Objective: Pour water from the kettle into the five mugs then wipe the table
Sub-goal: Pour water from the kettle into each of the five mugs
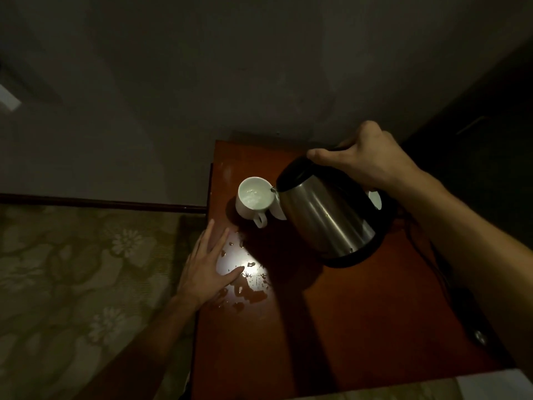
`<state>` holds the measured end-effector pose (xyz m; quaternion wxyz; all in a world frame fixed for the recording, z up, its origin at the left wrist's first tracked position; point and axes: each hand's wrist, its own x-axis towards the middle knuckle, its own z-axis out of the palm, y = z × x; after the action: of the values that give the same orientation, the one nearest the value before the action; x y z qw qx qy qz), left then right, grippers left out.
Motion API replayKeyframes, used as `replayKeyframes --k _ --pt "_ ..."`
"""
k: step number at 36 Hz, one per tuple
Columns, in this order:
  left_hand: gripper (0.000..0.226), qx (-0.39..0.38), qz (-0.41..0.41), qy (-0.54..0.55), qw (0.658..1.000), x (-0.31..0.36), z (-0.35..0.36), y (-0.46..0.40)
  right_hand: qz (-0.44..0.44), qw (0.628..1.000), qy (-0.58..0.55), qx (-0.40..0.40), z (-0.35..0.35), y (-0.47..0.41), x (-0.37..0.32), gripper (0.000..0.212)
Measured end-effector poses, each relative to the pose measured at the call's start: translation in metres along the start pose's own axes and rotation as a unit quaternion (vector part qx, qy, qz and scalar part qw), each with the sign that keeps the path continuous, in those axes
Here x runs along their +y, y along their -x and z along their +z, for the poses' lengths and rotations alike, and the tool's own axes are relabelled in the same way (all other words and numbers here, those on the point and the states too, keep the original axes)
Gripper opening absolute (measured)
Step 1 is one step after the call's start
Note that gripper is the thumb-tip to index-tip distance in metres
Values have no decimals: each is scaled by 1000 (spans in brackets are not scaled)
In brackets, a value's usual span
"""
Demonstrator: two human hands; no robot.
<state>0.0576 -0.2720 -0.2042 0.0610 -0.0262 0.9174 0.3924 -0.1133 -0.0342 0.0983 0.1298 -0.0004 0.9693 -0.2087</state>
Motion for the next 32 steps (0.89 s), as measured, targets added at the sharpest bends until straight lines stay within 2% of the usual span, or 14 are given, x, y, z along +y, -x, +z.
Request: replayKeyframes --k 7,10,14,19,26,32 --pt "105 -3 -4 -6 1000 0 0 -1 -2 1000 6 1 0 -3 3 77" --pt "104 -1 2 -7 1000 0 0 0 1 1000 2 -4 1 -4 3 87" --pt "104 1 2 -5 1000 -1 0 0 -11 1000 -6 -7 0 -1 1 115" --pt "103 3 8 -6 1000 -1 0 -1 -7 1000 5 -8 -1 -2 3 91" --pt "105 -2 3 -15 1000 -1 0 -1 -19 1000 -1 -14 -2 -1 2 108" --pt "105 -2 2 -11 1000 -2 0 -1 -15 1000 4 -6 0 -1 3 103"
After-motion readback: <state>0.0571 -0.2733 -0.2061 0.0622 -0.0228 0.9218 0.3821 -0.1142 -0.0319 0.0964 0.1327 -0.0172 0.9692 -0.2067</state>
